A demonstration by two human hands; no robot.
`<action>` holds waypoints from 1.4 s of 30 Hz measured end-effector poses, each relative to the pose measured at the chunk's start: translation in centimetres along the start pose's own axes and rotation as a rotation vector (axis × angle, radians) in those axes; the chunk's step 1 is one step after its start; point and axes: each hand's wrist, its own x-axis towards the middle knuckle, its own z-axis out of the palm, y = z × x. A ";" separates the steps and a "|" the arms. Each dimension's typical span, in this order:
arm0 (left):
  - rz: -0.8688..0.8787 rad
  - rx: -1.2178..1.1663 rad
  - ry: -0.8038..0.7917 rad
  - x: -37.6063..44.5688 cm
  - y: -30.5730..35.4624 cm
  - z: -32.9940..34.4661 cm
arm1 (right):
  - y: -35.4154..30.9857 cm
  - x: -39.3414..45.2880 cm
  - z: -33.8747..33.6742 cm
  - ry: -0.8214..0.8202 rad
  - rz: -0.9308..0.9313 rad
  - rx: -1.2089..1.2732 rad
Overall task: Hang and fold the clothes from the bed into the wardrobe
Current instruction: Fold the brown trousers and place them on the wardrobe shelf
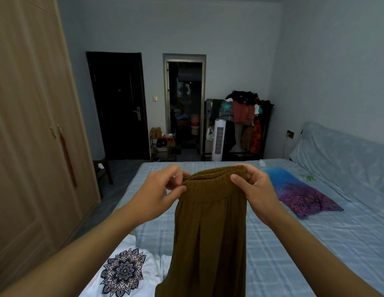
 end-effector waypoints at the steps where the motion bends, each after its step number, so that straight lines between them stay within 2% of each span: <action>1: -0.028 -0.037 -0.011 0.1 0.1 0.1 | -0.1 -0.1 -0.1 0.001 -0.014 -0.020; 5: -0.063 -0.058 -0.060 0.2 0.7 0.3 | -0.6 -0.6 -0.8 -0.005 -0.044 -0.073; 11: -0.121 -0.115 -0.042 1.4 2.0 -0.1 | -2.1 -1.0 -2.9 -0.150 -0.077 -0.221; 18: -0.041 0.000 -0.081 2.8 3.9 0.2 | -3.9 -1.3 -5.1 -0.250 -0.059 -0.231; 24: -0.012 -0.087 -0.024 4.8 5.9 0.2 | -6.4 -0.2 -5.9 -0.123 -0.168 -0.306; 32: -0.183 -0.183 0.055 8.7 8.0 -0.6 | -8.9 2.2 -7.3 -0.082 -0.248 -0.237; 37: -0.219 -0.252 -0.008 11.3 6.3 -0.6 | -8.8 5.0 -8.0 -0.141 -0.255 -0.257; 42: -0.309 -0.500 -0.042 15.2 0.1 0.8 | -5.9 11.0 -9.1 -0.150 -0.171 -0.249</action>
